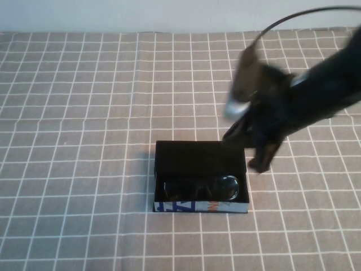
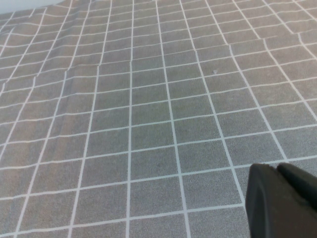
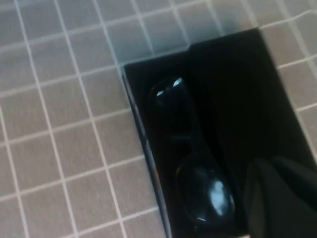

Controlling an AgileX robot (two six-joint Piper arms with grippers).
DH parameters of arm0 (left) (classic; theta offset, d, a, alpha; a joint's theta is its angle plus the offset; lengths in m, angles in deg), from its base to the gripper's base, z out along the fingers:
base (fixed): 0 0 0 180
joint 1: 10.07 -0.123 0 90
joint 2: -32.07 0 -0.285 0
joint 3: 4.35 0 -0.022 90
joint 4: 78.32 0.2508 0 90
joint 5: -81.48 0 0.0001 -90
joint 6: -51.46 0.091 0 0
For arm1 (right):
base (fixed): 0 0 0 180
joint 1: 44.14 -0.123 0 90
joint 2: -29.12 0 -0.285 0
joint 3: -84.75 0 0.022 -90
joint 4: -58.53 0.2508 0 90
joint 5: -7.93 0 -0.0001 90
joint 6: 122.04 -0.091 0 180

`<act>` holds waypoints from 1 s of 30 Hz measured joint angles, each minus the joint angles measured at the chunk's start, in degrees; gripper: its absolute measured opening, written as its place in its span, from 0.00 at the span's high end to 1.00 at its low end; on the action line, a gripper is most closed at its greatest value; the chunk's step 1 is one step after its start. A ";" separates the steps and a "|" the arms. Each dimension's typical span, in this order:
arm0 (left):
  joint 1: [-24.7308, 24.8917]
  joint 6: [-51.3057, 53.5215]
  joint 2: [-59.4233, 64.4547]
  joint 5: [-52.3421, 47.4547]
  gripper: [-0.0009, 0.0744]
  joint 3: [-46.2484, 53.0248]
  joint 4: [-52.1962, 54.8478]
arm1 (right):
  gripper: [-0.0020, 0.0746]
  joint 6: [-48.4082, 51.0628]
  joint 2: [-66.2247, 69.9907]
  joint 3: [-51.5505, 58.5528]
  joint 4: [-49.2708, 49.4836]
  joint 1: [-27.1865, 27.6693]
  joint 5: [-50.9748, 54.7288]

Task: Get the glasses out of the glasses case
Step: Pick up the glasses from the glasses case

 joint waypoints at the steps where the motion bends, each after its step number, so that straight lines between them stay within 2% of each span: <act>1: 0.00 0.00 0.00 0.00 0.99 0.00 0.00 | 1.00 -1.20 1.72 -1.13 -2.53 -1.42 0.17; 5: 0.00 0.00 0.00 0.00 0.99 0.00 0.00 | 0.93 -5.15 8.16 -5.55 -11.93 -6.44 2.62; 11: 0.00 0.00 0.00 0.00 0.99 0.00 0.00 | 0.58 -6.91 15.40 -9.28 -19.52 -9.96 5.18; 13: 0.00 0.00 0.00 0.00 0.99 0.00 0.00 | 0.52 -6.95 16.67 -9.38 -20.10 -10.18 4.15; 30: 0.00 0.00 0.00 0.00 0.99 0.00 0.00 | 0.52 -6.20 21.07 -9.60 -17.98 -10.43 -0.76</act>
